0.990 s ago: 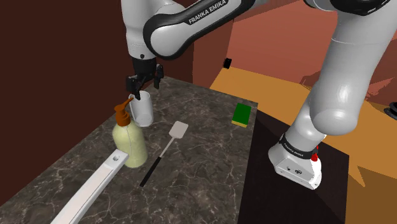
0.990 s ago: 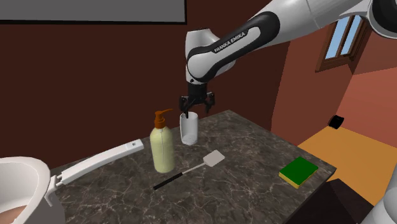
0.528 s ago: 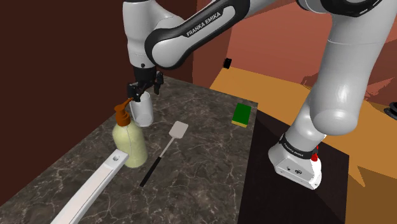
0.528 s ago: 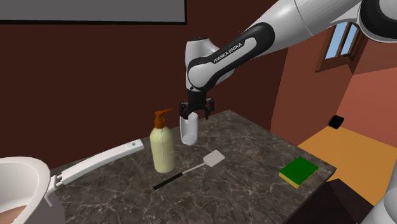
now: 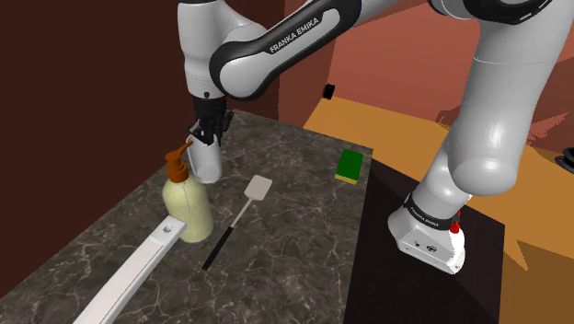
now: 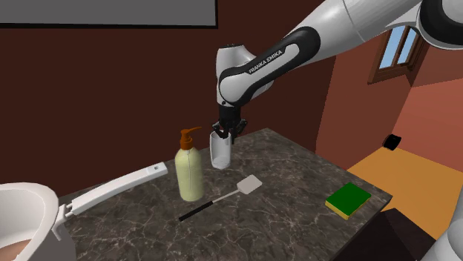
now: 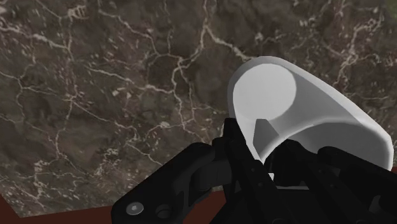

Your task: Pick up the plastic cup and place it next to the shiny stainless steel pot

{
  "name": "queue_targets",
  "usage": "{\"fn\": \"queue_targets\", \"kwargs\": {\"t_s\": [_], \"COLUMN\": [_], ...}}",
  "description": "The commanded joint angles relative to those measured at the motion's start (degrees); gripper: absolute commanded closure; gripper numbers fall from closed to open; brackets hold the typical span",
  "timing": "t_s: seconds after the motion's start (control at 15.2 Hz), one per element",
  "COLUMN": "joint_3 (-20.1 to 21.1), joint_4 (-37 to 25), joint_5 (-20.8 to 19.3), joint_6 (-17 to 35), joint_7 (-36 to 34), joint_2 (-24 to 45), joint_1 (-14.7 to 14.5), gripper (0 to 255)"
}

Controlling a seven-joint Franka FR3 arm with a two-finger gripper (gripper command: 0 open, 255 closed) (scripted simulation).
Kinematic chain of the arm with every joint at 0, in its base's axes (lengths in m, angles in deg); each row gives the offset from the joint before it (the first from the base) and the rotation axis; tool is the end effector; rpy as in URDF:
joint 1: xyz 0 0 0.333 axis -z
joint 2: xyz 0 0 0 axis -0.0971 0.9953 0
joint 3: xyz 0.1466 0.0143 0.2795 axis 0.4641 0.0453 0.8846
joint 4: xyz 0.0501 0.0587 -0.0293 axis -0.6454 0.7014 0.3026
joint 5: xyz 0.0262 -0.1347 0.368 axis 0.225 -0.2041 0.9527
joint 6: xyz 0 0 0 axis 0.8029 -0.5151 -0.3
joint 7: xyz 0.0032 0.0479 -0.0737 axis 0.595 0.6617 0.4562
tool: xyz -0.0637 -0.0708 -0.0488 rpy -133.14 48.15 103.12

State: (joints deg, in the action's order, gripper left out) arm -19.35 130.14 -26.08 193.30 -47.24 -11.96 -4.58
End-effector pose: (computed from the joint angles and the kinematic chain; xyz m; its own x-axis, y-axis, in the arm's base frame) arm 0.5381 0.3068 0.3663 0.9922 0.0665 0.1052 0.0648 -0.9977 0.0199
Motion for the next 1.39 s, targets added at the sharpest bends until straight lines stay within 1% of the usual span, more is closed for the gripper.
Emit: {"fn": "queue_targets", "kwargs": {"t_s": [0.0, 0.4, 1.32], "joint_3": [0.0, 0.0, 0.8], "joint_4": [0.0, 0.0, -5.6], "joint_5": [0.0, 0.0, 2.8], "joint_6": [0.0, 0.0, -9.4], "joint_7": [0.0, 0.0, 2.3], "joint_2": [0.0, 0.0, -4.3], "joint_1": [0.0, 0.0, 0.5], "gripper": [255, 255, 255]}}
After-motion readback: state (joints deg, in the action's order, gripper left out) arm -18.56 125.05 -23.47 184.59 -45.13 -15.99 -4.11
